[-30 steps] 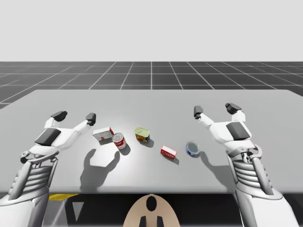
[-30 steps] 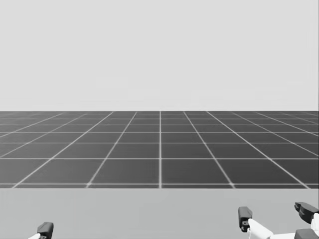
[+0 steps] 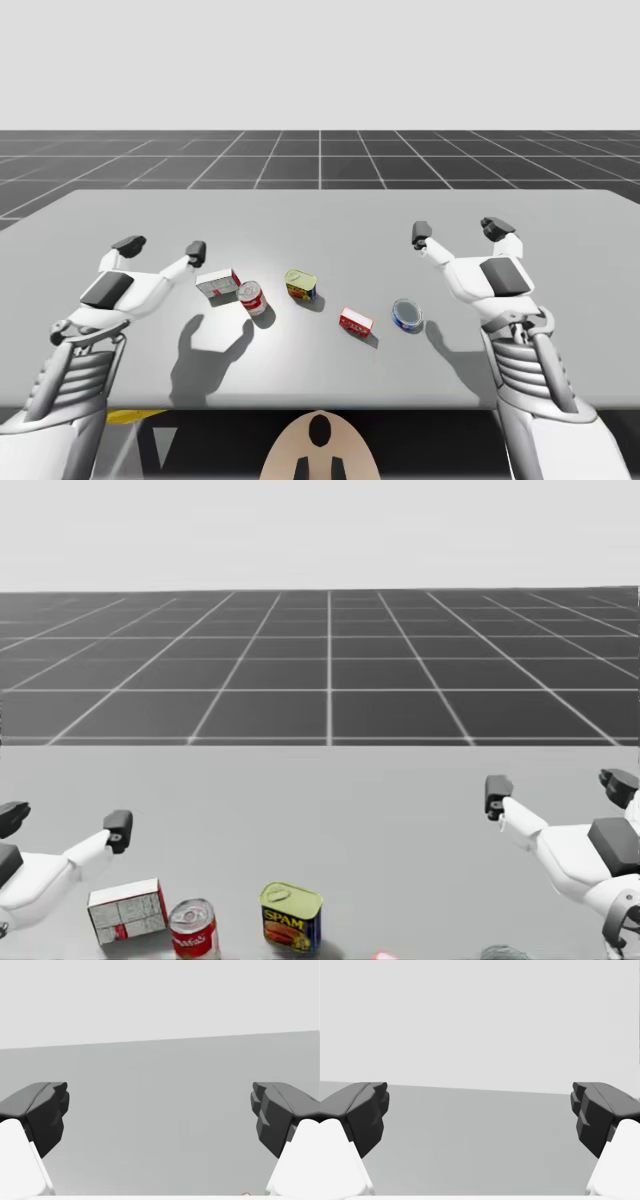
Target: Grasp the can of spam and hold it up.
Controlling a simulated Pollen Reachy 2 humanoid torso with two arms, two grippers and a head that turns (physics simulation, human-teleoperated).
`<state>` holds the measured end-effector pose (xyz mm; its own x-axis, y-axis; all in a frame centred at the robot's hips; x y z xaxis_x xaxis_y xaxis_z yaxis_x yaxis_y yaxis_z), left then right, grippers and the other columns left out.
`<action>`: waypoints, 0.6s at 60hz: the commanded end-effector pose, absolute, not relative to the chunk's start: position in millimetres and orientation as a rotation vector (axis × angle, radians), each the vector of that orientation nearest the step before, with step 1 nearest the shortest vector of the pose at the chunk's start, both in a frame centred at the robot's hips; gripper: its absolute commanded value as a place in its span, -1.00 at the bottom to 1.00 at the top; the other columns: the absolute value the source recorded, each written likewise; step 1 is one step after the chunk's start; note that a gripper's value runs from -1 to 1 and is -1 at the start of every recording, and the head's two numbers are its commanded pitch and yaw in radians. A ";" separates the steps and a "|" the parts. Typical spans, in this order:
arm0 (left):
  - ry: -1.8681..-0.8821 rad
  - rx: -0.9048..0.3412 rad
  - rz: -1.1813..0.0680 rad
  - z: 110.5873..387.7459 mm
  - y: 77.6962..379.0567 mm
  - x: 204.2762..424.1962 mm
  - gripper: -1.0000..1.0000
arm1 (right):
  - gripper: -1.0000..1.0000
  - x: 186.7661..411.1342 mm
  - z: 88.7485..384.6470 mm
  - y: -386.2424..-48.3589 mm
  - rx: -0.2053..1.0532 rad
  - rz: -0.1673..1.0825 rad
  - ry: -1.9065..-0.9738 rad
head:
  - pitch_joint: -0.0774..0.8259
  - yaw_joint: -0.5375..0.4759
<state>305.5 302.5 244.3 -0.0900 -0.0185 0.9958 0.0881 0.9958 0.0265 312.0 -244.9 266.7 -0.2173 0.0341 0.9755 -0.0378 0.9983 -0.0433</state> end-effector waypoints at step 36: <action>-1.633 -0.054 -0.123 240.6 296.1 307.0 -1.00 | -1.00 312.9 266.9 -246.6 0.006 0.066 -1.779 | 0.56 0.21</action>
<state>307.0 297.0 240.6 -0.0695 -0.0360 0.9969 0.1053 0.9935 0.0433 313.0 -246.3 266.7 -0.2099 0.0328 0.9772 -0.0376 0.9984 -0.0416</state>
